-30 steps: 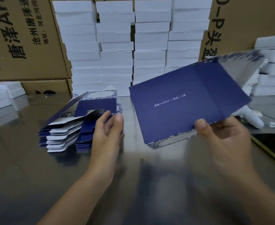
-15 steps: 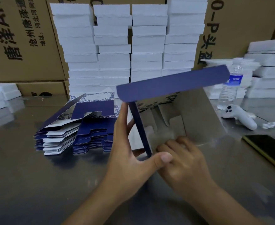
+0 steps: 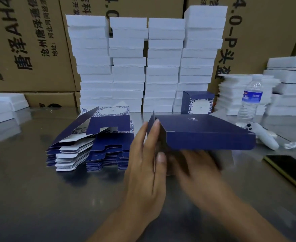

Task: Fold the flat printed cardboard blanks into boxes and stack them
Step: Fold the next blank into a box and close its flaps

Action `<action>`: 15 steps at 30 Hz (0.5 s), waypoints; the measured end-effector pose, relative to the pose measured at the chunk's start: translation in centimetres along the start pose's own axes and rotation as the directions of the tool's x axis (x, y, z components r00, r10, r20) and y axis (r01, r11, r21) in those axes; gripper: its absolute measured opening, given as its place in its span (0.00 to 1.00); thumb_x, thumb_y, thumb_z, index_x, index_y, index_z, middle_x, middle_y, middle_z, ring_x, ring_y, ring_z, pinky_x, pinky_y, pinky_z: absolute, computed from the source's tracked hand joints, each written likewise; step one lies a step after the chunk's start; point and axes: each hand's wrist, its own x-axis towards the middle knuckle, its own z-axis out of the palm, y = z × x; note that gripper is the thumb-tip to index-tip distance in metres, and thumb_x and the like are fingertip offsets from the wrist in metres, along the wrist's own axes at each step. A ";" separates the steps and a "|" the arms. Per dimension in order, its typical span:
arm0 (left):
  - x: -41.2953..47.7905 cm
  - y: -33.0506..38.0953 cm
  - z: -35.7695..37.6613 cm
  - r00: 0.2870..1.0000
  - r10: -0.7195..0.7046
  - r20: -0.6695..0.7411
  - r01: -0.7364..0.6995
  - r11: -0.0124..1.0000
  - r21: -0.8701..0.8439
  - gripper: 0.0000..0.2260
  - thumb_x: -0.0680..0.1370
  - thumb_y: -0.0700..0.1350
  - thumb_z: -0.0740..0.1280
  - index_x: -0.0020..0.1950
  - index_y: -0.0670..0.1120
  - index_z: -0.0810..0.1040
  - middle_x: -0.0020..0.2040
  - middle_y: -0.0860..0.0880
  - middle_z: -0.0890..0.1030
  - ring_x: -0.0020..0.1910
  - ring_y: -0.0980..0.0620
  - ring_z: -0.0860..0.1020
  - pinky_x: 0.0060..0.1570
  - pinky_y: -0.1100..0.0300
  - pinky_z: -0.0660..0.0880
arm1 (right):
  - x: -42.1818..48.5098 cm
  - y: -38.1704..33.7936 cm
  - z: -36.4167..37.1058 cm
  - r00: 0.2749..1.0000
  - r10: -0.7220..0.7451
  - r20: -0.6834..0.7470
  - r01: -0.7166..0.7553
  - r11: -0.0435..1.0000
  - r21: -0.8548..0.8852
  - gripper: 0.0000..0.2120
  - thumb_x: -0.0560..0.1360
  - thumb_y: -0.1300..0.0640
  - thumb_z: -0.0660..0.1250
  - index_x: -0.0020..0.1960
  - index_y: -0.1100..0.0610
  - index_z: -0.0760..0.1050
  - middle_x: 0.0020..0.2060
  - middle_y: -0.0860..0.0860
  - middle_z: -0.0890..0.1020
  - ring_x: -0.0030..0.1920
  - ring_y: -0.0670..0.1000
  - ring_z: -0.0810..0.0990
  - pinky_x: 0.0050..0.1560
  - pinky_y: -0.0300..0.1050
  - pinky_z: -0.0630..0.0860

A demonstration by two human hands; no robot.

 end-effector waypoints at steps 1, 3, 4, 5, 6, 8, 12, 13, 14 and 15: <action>0.0 0.0 0.1 1.000 0.014 0.012 -0.014 1.000 0.014 0.22 0.81 0.52 0.49 0.75 0.65 0.51 0.76 0.54 0.59 0.75 0.55 0.58 0.68 0.71 0.55 | 0.7 -0.3 -0.2 0.985 0.094 0.146 -0.087 0.995 -0.050 0.13 0.78 0.49 0.58 0.58 0.51 0.74 0.54 0.54 0.79 0.59 0.56 0.76 0.55 0.47 0.72; -0.1 0.1 0.0 1.000 0.013 0.020 -0.014 1.000 0.025 0.22 0.81 0.52 0.49 0.74 0.67 0.50 0.76 0.55 0.59 0.75 0.56 0.57 0.69 0.69 0.54 | 2.2 -0.9 -0.7 0.913 0.152 0.379 -0.105 0.984 -0.141 0.13 0.78 0.46 0.56 0.60 0.45 0.71 0.64 0.50 0.73 0.64 0.56 0.71 0.60 0.50 0.70; -0.1 0.1 -0.1 1.000 0.007 0.018 -0.008 1.000 0.014 0.23 0.81 0.51 0.50 0.74 0.68 0.50 0.76 0.56 0.59 0.75 0.56 0.57 0.70 0.68 0.54 | 2.9 -1.2 -1.0 0.887 0.148 0.438 -0.069 0.979 -0.191 0.13 0.77 0.45 0.56 0.61 0.43 0.70 0.67 0.48 0.71 0.66 0.56 0.69 0.62 0.51 0.69; 0.0 0.1 -0.2 1.000 0.003 0.015 -0.003 1.000 -0.006 0.23 0.81 0.51 0.50 0.74 0.67 0.50 0.76 0.56 0.58 0.76 0.55 0.56 0.70 0.67 0.55 | 3.6 -1.6 -1.1 0.872 0.127 0.473 -0.009 0.970 -0.244 0.13 0.77 0.44 0.56 0.61 0.42 0.70 0.67 0.47 0.70 0.66 0.56 0.68 0.63 0.52 0.68; 0.0 0.1 -0.3 1.000 -0.002 0.014 0.002 0.999 -0.032 0.23 0.81 0.50 0.50 0.75 0.66 0.50 0.77 0.56 0.57 0.76 0.55 0.56 0.71 0.64 0.56 | 4.3 -1.9 -1.1 0.861 0.104 0.497 0.055 0.954 -0.294 0.13 0.77 0.44 0.56 0.60 0.43 0.70 0.67 0.47 0.71 0.66 0.55 0.68 0.64 0.52 0.67; 0.1 0.1 -0.4 1.000 -0.021 0.020 0.022 0.997 -0.075 0.23 0.81 0.50 0.50 0.76 0.62 0.51 0.77 0.56 0.57 0.76 0.54 0.57 0.71 0.60 0.57 | 5.1 -2.4 -1.0 0.814 0.091 0.574 0.128 0.936 -0.329 0.14 0.79 0.48 0.54 0.64 0.46 0.69 0.68 0.50 0.70 0.67 0.56 0.67 0.67 0.52 0.64; 0.2 0.2 -0.6 0.999 -0.042 0.016 0.043 0.993 -0.112 0.22 0.81 0.50 0.50 0.74 0.64 0.52 0.76 0.54 0.58 0.75 0.56 0.56 0.70 0.64 0.57 | 5.9 -2.2 -0.8 0.733 0.229 0.641 -0.048 0.957 -0.287 0.20 0.81 0.52 0.55 0.72 0.55 0.62 0.71 0.55 0.66 0.70 0.57 0.65 0.67 0.50 0.62; 0.3 0.2 -0.6 0.999 -0.044 0.005 0.044 0.993 -0.110 0.21 0.81 0.51 0.50 0.73 0.65 0.54 0.76 0.52 0.59 0.75 0.58 0.56 0.69 0.68 0.57 | 6.2 -2.0 -0.3 0.723 0.218 0.656 -0.003 0.950 -0.312 0.20 0.81 0.51 0.55 0.71 0.54 0.65 0.70 0.55 0.68 0.69 0.57 0.67 0.66 0.51 0.64; 0.4 0.2 -0.7 0.999 -0.049 -0.006 0.048 0.993 -0.103 0.19 0.80 0.51 0.49 0.70 0.66 0.56 0.76 0.50 0.60 0.75 0.61 0.56 0.67 0.71 0.56 | 6.6 -1.7 0.2 0.706 0.222 0.673 0.034 0.938 -0.345 0.19 0.80 0.49 0.56 0.69 0.54 0.67 0.68 0.56 0.70 0.66 0.58 0.70 0.65 0.52 0.67; 0.4 0.1 -0.8 0.998 -0.054 -0.016 0.052 0.994 -0.099 0.17 0.80 0.51 0.49 0.68 0.64 0.59 0.75 0.48 0.61 0.74 0.63 0.56 0.65 0.74 0.56 | 6.8 -1.6 0.6 0.691 0.218 0.689 0.067 0.930 -0.362 0.18 0.79 0.48 0.55 0.66 0.54 0.69 0.66 0.55 0.73 0.63 0.57 0.72 0.64 0.53 0.69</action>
